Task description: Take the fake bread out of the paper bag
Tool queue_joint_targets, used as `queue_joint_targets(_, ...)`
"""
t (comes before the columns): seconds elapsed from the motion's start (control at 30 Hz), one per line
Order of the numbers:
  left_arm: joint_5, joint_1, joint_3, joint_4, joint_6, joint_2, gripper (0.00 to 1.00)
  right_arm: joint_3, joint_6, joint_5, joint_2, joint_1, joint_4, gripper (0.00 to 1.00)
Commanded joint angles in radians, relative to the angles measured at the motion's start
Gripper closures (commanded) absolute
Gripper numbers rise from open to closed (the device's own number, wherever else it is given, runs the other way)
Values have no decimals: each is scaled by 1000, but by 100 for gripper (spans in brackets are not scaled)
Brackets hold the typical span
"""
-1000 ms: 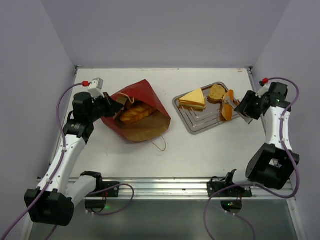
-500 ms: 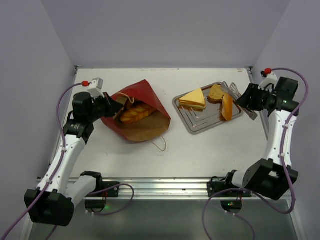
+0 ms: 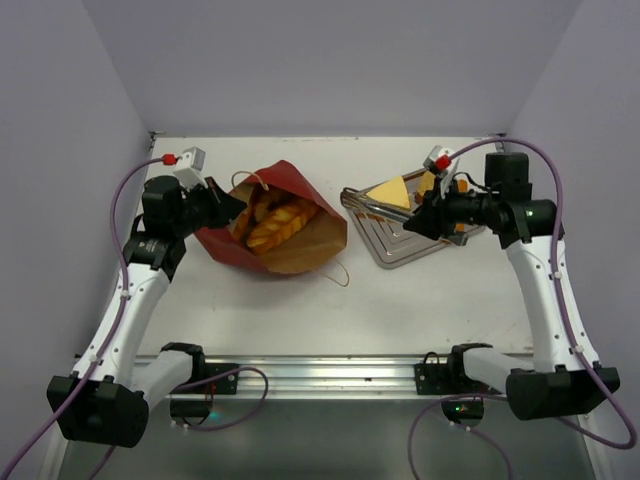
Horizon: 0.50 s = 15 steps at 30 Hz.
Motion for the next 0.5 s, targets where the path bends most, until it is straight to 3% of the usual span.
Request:
queue_joint_targets(0.0,13,2,67,-7,-2,9,100,82,-157,-60,-35,107,-10,66)
queue_joint_targets(0.17,13,2,76,-25,3,20,100,105,-228,92,-23,395,-11,68)
queue_joint_targets(0.2,16,2,76,-25,0,20,100,104,-245,222,-15,508,-6,68)
queue_joint_targets(0.3,24,2,78,-29,-3,17,100,102,-282,383,34,656,8,68)
queue_joint_targets(0.47,28,2,75,-48,1,12,100,131,-366,741,135,811,72,68)
